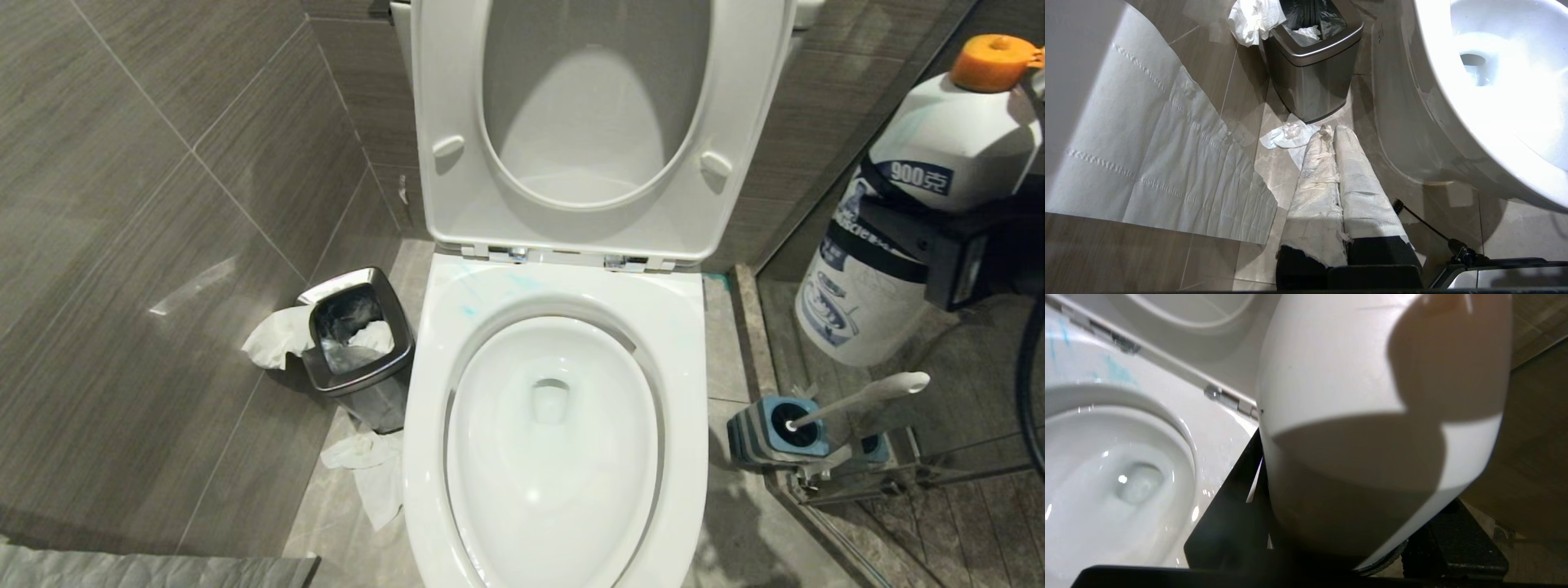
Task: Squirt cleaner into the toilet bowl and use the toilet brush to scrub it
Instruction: Pour in the cleaning agent
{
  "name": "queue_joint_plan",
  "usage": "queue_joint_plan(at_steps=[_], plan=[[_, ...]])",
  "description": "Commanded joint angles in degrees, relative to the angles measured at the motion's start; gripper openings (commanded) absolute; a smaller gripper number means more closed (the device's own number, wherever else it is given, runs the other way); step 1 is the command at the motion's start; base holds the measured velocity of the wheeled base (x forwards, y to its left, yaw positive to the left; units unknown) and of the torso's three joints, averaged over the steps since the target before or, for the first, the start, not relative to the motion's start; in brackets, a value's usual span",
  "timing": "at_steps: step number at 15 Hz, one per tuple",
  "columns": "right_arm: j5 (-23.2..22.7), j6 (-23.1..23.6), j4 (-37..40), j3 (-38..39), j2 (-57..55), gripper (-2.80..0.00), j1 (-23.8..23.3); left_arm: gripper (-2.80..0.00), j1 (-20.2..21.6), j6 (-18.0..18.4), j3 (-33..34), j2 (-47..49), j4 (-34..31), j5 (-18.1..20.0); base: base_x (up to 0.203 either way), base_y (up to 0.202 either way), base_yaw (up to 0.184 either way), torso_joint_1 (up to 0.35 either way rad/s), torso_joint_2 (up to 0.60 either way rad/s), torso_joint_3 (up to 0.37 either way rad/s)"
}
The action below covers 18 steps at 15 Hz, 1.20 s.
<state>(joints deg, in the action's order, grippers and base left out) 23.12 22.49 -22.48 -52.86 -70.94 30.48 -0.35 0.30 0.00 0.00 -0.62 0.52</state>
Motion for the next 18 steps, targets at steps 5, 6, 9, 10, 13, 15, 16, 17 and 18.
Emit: queue_joint_plan(at_steps=[5, 6, 9, 10, 13, 15, 16, 17, 18], plan=[[10.55, 0.27, -4.26, -5.86, -12.16, -2.80, 8.50, -2.80, 0.00, 0.05, 0.00, 0.00, 0.01, 0.00, 0.000, 0.000, 0.000, 0.000, 0.00, 0.000], [10.88, 1.18, -4.22, -5.97, -12.65, -2.80, 8.80, -2.80, -0.09, 0.05, 0.00, 0.00, 0.01, 0.00, 0.000, 0.000, 0.000, 0.000, 0.00, 0.000], [10.96, 9.78, -4.12, -5.99, -12.91, -2.80, 8.81, -2.80, 0.00, 0.05, 0.00, 0.00, 0.01, 0.00, 0.000, 0.000, 0.000, 0.000, 0.00, 0.000], [10.98, 13.65, -4.01, -5.95, -12.97, -2.80, 8.81, -2.80, 0.00, 0.05, 0.00, 0.08, 0.01, 0.00, 0.000, 0.000, 0.000, 0.000, 0.00, 0.000], [10.48, 22.22, -3.89, -6.00, -14.54, -2.80, 8.81, -2.80, 0.00, 0.05, 0.00, 0.00, 0.01, 0.00, 0.000, 0.000, 0.000, 0.000, 0.00, 0.000], [10.32, 28.34, -3.89, -6.07, -15.31, -2.80, 8.81, -2.80, 0.00, 0.05, 0.00, 0.07, 0.01, 0.00, 0.000, 0.000, 0.000, 0.000, 0.00, 0.000], [10.33, 31.82, -3.89, -5.94, -15.52, -2.80, 8.86, -2.80, 0.00, 0.05, 0.00, 0.00, 0.01, 0.00, 0.000, 0.000, 0.000, 0.000, 0.00, 0.000], [10.36, 34.90, -3.89, -5.77, -15.81, -2.80, 8.88, -2.80, 0.00, 0.05, 0.00, 0.00, 0.01, 0.00, 0.000, 0.000, 0.000, 0.000, 0.00, 0.000], [10.39, 37.73, -3.89, -5.65, -16.09, -2.80, 8.89, -2.80, 0.00, 0.05, 0.00, 0.00, 0.01, 0.00, 0.000, 0.000, 0.000, 0.000, 0.00, 0.000]])
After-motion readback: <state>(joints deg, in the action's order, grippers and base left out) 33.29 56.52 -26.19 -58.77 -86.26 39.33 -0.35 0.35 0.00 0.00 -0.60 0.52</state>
